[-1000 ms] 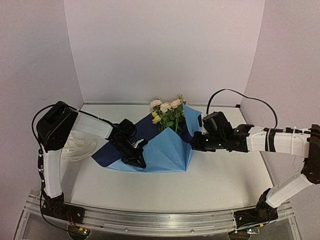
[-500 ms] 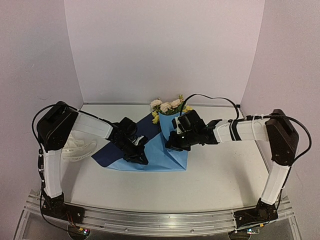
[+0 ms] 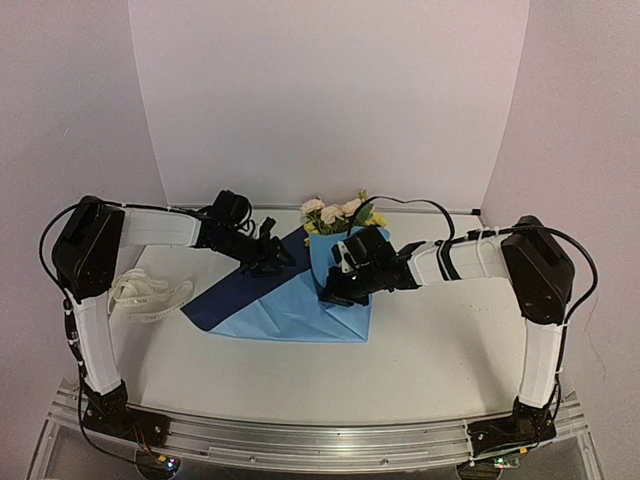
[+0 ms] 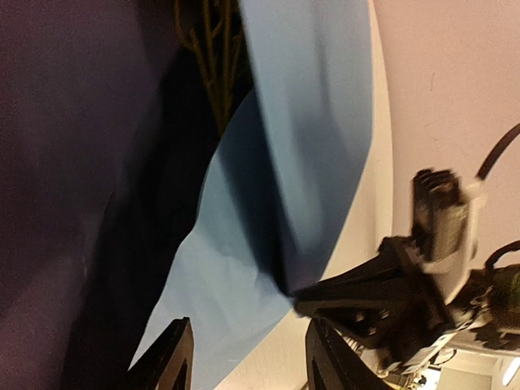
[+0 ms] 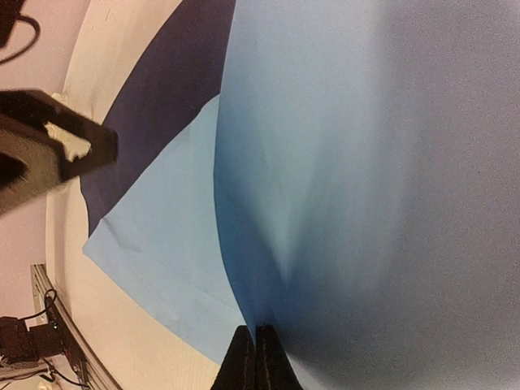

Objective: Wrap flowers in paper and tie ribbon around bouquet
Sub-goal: Fold the one-fourth-folded wrapping paper at the center of the board, then pass from the right arm to the left

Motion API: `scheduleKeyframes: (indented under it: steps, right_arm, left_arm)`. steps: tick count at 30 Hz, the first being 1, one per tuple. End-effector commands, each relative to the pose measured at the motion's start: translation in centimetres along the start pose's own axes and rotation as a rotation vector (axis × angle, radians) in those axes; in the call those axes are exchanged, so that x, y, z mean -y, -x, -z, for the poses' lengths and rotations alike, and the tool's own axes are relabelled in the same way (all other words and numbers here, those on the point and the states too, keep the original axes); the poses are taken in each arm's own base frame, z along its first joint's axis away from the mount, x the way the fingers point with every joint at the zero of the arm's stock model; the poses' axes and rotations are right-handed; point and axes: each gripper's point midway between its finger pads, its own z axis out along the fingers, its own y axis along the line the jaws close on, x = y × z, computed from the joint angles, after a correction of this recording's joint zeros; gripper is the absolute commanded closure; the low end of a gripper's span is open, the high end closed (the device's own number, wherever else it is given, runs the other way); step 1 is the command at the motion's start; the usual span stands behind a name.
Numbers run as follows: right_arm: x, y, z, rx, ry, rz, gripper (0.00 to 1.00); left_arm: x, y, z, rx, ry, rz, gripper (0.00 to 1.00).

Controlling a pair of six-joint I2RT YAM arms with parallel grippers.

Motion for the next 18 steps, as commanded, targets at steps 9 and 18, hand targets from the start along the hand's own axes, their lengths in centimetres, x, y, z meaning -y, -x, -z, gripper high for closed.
scheduleKeyframes:
  steps: [9,18]
  right_arm:
    - [-1.2,0.2,-0.4,-0.005,0.036,0.038,1.0]
    - [-1.1,-0.7,-0.8,-0.035,0.033,0.057,1.0]
  left_arm:
    - [1.4,6.3,-4.1,0.03,-0.034,-0.051,0.48]
    - [1.0,6.8,-6.2,0.004,-0.071,-0.07,0.52]
